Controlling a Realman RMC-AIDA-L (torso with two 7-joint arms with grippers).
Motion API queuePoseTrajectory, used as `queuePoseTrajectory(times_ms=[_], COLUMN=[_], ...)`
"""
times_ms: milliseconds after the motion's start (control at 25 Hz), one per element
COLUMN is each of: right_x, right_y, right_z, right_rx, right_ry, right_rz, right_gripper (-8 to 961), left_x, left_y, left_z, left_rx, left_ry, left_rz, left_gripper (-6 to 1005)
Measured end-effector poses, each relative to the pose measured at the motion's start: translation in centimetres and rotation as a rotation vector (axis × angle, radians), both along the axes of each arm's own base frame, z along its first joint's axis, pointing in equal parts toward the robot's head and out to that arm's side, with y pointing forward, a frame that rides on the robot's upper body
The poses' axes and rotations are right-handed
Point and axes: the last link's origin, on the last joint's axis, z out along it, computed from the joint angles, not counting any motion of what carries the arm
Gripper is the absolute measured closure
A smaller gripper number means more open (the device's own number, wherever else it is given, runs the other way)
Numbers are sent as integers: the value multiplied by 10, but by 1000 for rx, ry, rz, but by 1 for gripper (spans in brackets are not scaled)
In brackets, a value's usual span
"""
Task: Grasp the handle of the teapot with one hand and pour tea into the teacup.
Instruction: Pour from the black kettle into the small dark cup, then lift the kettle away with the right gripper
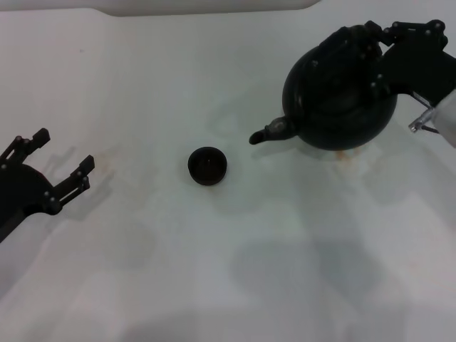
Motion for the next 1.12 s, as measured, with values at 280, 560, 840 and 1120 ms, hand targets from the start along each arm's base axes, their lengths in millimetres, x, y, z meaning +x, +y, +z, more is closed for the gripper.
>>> queuePoseTrajectory(times_ms=[280, 560, 840, 1120], right_x=[-15, -24, -32, -45], right_y=[-1, -7, -14, -22], right_z=[-4, -10, -15, -28], right_rx=[42, 39, 43, 102], right_ry=[-12, -17, -21, -108], right_rz=[-4, 9, 13, 13], right_gripper=[838, 845, 844, 844], left_x=[-2, -3, -3, -2], left_y=[-1, -1, -1, 0], left_z=[-1, -2, -2, -2], left_rx=[-4, -4, -4, -5], left_ry=[4, 8, 7, 6], left_rz=[7, 13, 12, 10], left_gripper=[138, 138, 137, 137])
